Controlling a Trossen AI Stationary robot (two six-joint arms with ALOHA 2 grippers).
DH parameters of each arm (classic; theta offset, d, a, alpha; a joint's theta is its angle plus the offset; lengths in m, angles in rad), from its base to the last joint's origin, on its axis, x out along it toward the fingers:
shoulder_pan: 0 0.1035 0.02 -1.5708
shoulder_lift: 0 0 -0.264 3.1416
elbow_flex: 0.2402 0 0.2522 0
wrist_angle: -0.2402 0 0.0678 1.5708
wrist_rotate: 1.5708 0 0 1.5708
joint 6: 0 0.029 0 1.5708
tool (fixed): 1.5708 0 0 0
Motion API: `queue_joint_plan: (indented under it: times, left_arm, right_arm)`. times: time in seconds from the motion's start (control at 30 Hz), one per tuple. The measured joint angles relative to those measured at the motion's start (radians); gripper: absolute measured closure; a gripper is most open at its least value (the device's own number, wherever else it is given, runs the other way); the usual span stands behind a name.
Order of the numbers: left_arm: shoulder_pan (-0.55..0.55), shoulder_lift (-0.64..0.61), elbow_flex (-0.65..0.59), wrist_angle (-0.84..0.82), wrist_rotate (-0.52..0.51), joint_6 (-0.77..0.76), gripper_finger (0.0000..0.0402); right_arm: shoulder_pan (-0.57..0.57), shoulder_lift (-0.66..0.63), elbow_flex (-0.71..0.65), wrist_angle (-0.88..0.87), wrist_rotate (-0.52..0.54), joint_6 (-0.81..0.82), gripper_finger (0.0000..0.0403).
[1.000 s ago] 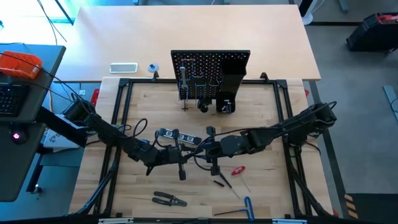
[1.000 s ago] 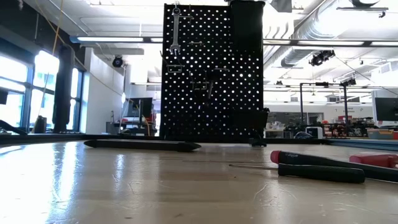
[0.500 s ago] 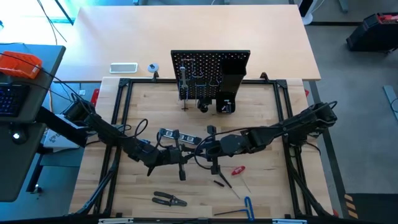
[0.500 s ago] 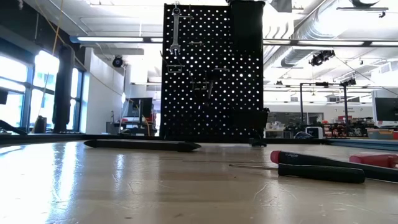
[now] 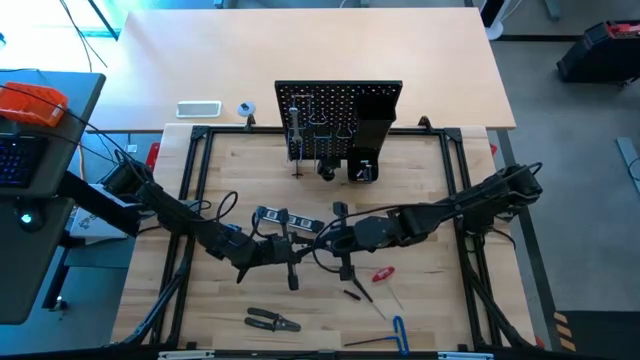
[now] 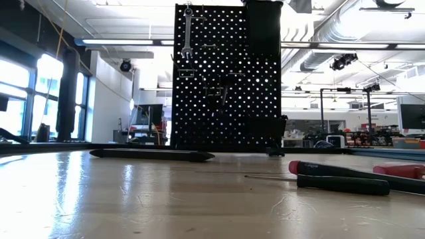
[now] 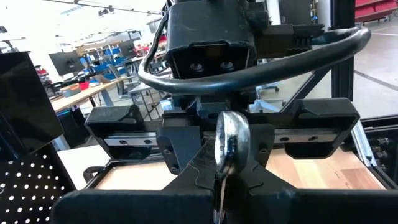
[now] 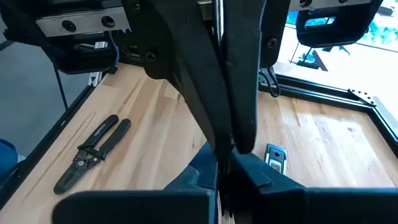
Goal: Hang tools onto peg board
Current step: Hang the small wrench onto the peg board
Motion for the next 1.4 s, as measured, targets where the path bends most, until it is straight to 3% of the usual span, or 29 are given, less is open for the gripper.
queue_joint_plan:
  times: [0.3,0.7,0.83,1.03,1.4]
  left_arm:
    - [-0.008,-0.001,0.0,-0.008,-0.012,0.014,0.0384]
    - [-0.116,-0.107,0.0,-0.102,-0.267,0.137,0.0277]
    - [-0.152,-0.158,0.0,-0.271,-0.298,0.015,0.0252]
    - [-0.188,-0.16,0.0,-0.508,-0.281,-0.227,0.0249]
    - [-0.225,-0.039,0.0,-0.562,-0.268,-0.351,0.0255]
  right_arm:
    - [0.0,0.0,0.0,-0.002,-0.001,0.016,0.0397]
    - [-0.001,-0.044,0.0,-0.031,-0.001,0.036,0.0399]
    - [-0.001,-0.081,0.0,-0.032,0.032,0.015,0.0399]
    - [-0.048,-0.121,0.001,-0.025,0.041,0.009,0.0399]
    - [-0.252,-0.12,0.002,0.114,-0.107,0.013,0.0398]
